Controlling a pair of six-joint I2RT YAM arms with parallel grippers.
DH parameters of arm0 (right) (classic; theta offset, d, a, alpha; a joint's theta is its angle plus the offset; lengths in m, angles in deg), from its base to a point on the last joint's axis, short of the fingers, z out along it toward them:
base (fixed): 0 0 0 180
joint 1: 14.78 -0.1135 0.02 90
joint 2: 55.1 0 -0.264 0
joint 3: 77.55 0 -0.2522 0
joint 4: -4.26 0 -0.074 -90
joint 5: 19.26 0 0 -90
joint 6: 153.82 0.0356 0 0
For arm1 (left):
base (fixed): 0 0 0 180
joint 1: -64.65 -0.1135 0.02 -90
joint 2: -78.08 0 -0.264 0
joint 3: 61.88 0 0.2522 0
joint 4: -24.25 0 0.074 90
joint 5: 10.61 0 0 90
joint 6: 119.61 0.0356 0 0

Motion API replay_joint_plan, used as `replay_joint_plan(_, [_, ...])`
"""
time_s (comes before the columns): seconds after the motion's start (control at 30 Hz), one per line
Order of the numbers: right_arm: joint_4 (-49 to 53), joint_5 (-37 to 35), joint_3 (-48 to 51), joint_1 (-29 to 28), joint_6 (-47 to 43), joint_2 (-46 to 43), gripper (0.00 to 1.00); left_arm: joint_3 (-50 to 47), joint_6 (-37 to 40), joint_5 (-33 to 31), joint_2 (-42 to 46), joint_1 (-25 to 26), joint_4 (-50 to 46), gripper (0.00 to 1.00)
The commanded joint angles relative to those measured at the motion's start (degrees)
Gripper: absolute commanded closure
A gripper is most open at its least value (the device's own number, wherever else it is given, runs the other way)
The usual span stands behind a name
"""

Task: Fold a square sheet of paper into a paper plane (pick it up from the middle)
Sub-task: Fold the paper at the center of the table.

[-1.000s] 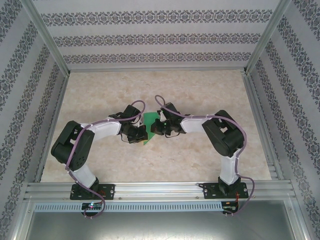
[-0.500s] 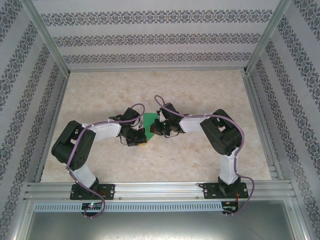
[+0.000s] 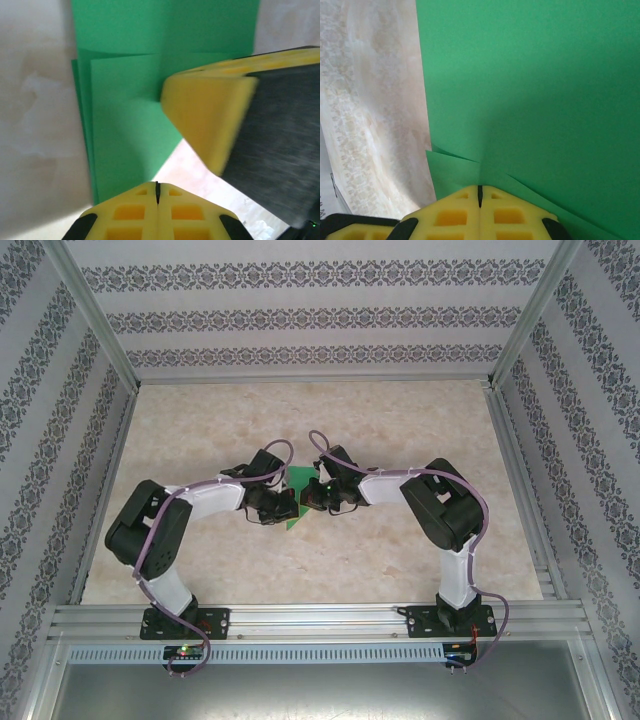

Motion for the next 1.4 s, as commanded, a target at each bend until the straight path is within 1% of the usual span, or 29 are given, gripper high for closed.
replay_joint_plan(0.0, [5.3,-3.7,0.2,-0.6,-0.1,2.8,1.00,-0.1,-0.3,-0.5,-1.7,0.9,0.9,0.99])
replay_joint_plan(0.1, [6.1,-4.2,0.2,-0.6,-0.3,2.8,1.00,-0.9,0.3,-0.9,-2.4,0.9,-0.4,0.99])
replay_joint_plan(0.23, [7.2,-4.8,0.3,-0.6,-0.5,2.7,1.00,-3.1,1.2,-2.4,-1.3,1.0,-3.2,0.99])
replay_joint_plan(0.33, [7.6,-4.9,0.4,-0.5,-0.4,2.5,1.00,-5.9,1.8,-0.9,-0.1,1.0,-3.0,0.99])
replay_joint_plan(0.6, [8.0,-5.2,0.9,-0.4,-0.7,1.3,1.00,-11.4,1.6,-0.6,4.4,0.9,-5.5,0.99])
replay_joint_plan(0.77, [7.7,-5.3,1.9,-0.3,-0.8,0.5,1.00,-11.6,2.3,0.2,9.8,0.9,-7.9,0.99])
replay_joint_plan(0.87, [7.4,-4.8,2.4,-0.3,-1.2,0.0,1.00,-10.1,2.2,1.0,12.9,0.8,-7.4,0.98])
replay_joint_plan(0.93, [6.8,-4.0,2.5,-0.3,-1.6,-0.4,1.00,-8.5,1.6,0.6,14.3,0.9,-6.3,0.95])
replay_joint_plan(1.03, [4.4,-2.0,2.5,-0.2,-1.5,-1.8,1.00,-6.7,-0.4,-1.9,14.4,0.9,-3.0,0.89])
replay_joint_plan(1.17, [0.0,-0.2,2.7,0.4,0.3,-5.9,0.93,-3.6,-2.4,-4.9,12.4,0.9,0.6,0.85])
replay_joint_plan(1.2, [-1.1,-0.4,3.1,0.6,1.0,-7.2,0.89,-2.9,-2.5,-4.8,11.7,0.9,1.8,0.84])
replay_joint_plan(1.3, [-1.9,-2.9,4.9,1.5,2.8,-11.0,0.77,0.3,-1.9,-6.0,8.7,0.9,1.8,0.85])
replay_joint_plan(1.37, [-1.4,-5.5,6.7,2.2,3.9,-13.4,0.64,2.4,-1.4,-5.9,6.5,0.9,1.4,0.86])
